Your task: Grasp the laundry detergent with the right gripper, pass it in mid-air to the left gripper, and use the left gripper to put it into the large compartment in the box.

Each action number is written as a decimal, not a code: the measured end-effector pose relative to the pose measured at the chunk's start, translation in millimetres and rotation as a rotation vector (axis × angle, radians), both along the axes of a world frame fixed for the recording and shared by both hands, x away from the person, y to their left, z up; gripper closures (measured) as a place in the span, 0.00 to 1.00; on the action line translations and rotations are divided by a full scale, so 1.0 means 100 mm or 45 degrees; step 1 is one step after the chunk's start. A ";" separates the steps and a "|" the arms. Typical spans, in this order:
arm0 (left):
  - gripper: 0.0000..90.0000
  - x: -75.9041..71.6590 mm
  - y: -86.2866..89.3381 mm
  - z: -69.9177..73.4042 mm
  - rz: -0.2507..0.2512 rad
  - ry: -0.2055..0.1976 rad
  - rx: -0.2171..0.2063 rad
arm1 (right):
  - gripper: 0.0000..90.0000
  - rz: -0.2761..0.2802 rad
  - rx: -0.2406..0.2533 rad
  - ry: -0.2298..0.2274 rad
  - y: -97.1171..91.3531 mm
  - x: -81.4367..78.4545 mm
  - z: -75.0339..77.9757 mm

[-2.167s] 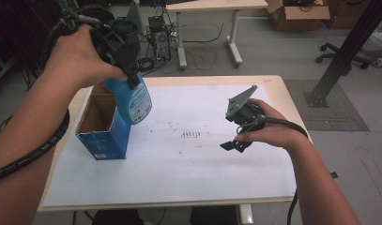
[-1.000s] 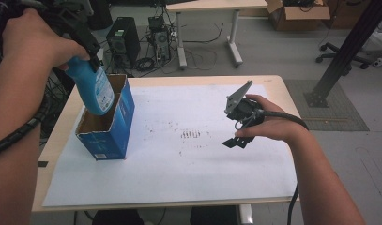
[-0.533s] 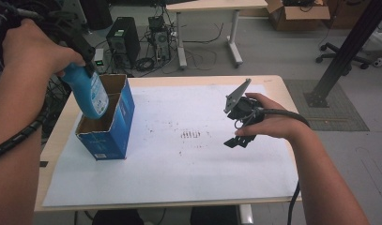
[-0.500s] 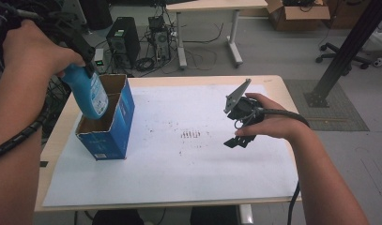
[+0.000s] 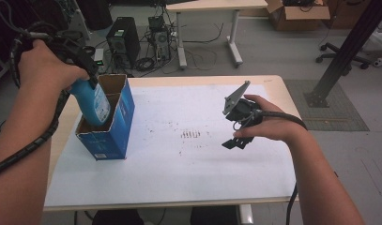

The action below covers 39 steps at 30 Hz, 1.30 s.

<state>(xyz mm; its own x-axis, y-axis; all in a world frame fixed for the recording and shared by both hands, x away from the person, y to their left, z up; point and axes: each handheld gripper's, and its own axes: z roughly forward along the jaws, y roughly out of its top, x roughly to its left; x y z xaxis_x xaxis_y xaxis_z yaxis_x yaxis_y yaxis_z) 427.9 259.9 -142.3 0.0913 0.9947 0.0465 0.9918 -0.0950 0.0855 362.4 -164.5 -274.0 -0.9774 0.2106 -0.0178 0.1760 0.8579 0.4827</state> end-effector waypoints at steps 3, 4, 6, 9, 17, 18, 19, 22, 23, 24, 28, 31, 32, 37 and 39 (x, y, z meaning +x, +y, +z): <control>0.42 0.01 0.01 -0.08 0.004 0.007 0.003 | 0.03 0.002 0.000 0.000 0.01 0.00 -0.01; 0.42 0.02 0.02 -0.12 0.007 0.014 0.005 | 0.03 0.006 -0.003 0.003 0.01 0.00 -0.01; 0.42 0.03 0.03 -0.18 0.010 0.021 0.006 | 0.03 0.009 -0.012 0.009 0.01 0.00 -0.02; 0.42 0.04 0.05 -0.28 0.017 0.025 0.007 | 0.03 0.009 -0.010 0.011 0.01 0.00 -0.03; 0.42 0.07 0.04 -0.55 0.026 0.025 0.007 | 0.03 0.009 -0.015 0.023 0.02 0.01 -0.06; 0.42 0.08 0.04 -0.58 0.027 0.031 0.006 | 0.03 0.014 -0.016 0.022 0.03 0.01 -0.07; 0.42 0.08 0.04 -0.61 0.024 0.036 0.003 | 0.03 0.011 -0.015 0.023 0.03 0.01 -0.07; 0.42 0.09 0.03 -0.69 0.023 0.040 0.001 | 0.03 0.013 -0.014 0.023 0.02 0.00 -0.08; 0.42 0.10 0.03 -0.73 0.021 0.042 0.002 | 0.03 0.012 -0.013 0.023 0.02 0.00 -0.08; 0.42 0.10 0.03 -0.75 0.022 0.044 0.002 | 0.03 0.009 -0.009 0.023 0.01 0.00 -0.09; 0.42 0.11 0.03 -0.84 0.023 0.058 0.004 | 0.03 0.005 -0.012 0.023 -0.01 0.00 -0.10; 0.42 0.12 0.03 -0.92 0.020 0.078 0.002 | 0.03 0.000 -0.012 0.027 -0.03 0.00 -0.11; 0.42 0.12 0.03 -0.94 0.019 0.076 0.000 | 0.03 0.000 -0.015 0.022 -0.04 0.01 -0.11; 0.42 0.12 0.04 -1.04 0.028 0.081 -0.011 | 0.03 -0.006 -0.010 0.029 -0.05 0.01 -0.13; 0.42 0.13 0.05 -1.07 0.032 0.083 -0.013 | 0.03 -0.003 -0.008 0.031 -0.04 0.01 -0.15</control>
<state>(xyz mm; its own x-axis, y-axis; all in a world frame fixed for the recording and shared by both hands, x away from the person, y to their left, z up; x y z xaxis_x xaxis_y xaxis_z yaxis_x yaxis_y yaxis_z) 440.4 264.7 -249.0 0.0687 0.9971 0.0313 0.9974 -0.0694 0.0213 363.2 -168.9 -289.0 -0.9771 0.2129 0.0047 0.1898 0.8606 0.4725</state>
